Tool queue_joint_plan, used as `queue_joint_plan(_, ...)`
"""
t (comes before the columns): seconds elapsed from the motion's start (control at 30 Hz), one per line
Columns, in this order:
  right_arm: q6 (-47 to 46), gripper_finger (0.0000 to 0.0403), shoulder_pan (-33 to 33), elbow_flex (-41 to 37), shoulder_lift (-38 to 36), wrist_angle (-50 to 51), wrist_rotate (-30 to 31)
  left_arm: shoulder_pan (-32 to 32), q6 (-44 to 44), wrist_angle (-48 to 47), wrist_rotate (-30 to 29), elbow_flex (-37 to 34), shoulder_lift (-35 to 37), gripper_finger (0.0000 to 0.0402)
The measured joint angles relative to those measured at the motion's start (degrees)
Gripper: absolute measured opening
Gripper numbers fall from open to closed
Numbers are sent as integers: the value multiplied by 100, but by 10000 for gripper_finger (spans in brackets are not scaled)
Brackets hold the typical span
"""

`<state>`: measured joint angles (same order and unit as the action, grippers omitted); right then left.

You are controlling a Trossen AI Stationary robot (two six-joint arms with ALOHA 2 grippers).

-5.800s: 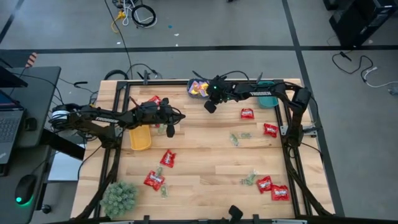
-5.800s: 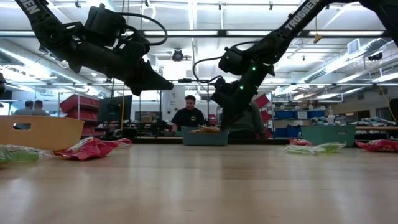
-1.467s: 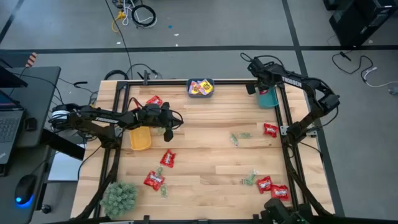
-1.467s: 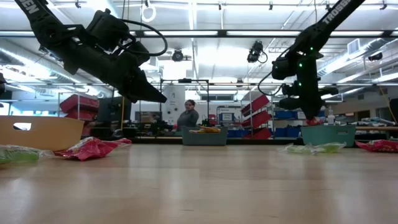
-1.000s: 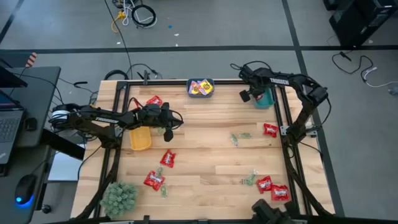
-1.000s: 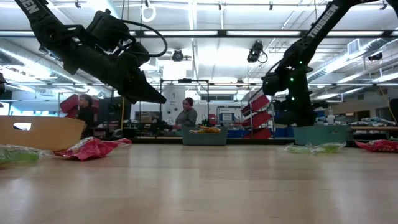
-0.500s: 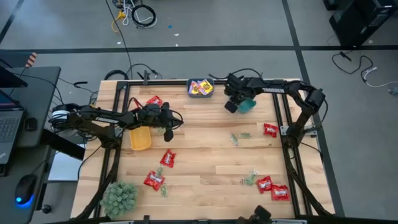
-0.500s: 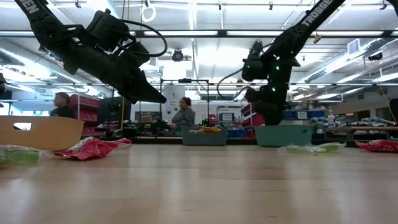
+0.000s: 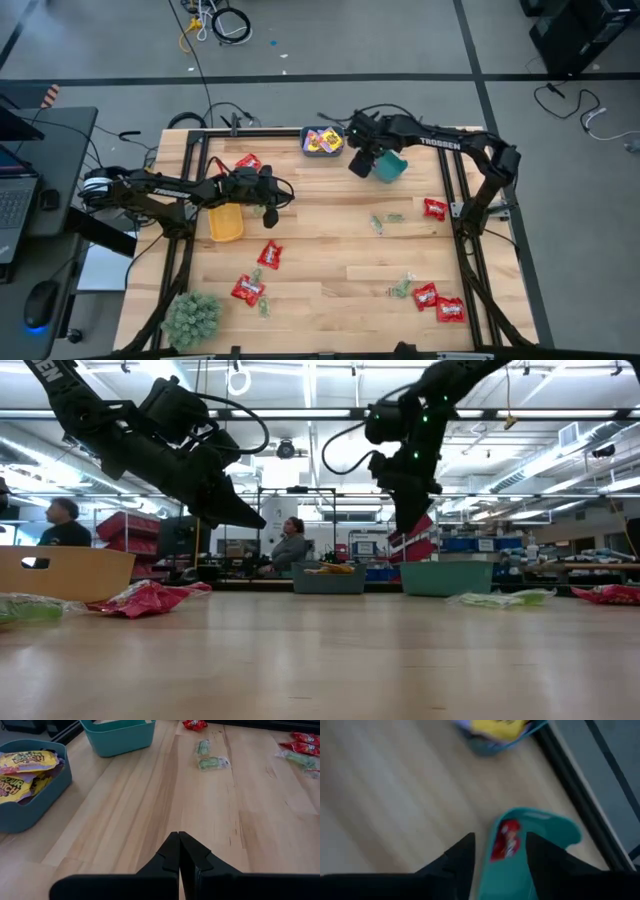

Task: Sort candy
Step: Put the red candy into the green bin

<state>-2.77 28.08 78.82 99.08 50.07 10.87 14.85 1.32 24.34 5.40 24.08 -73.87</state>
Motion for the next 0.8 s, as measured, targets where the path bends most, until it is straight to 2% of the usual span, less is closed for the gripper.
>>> queue_joint_plan(0.2,-13,24,-669,-194,-228,551,-15,-1,44,-68,0,0,0,1)
queue_joint_plan(0.23,-70,13,-822,-267,-289,586,-16,-2,44,-80,1,0,0,1)
queue_joint_plan(0.4,-776,23,-1684,-841,-894,716,-28,-2,44,-154,1,0,0,1)
queue_joint_plan(0.57,-2065,16,-2604,-1733,-1683,861,137,-16,46,-211,1,0,0,1)
queue_joint_plan(0.67,-2886,18,-2926,-2285,-2097,1130,406,-61,46,-174,0,0,0,1)
queue_joint_plan(0.8,-3446,48,-3015,-2959,-2464,1463,543,-124,46,-145,1,0,0,1)
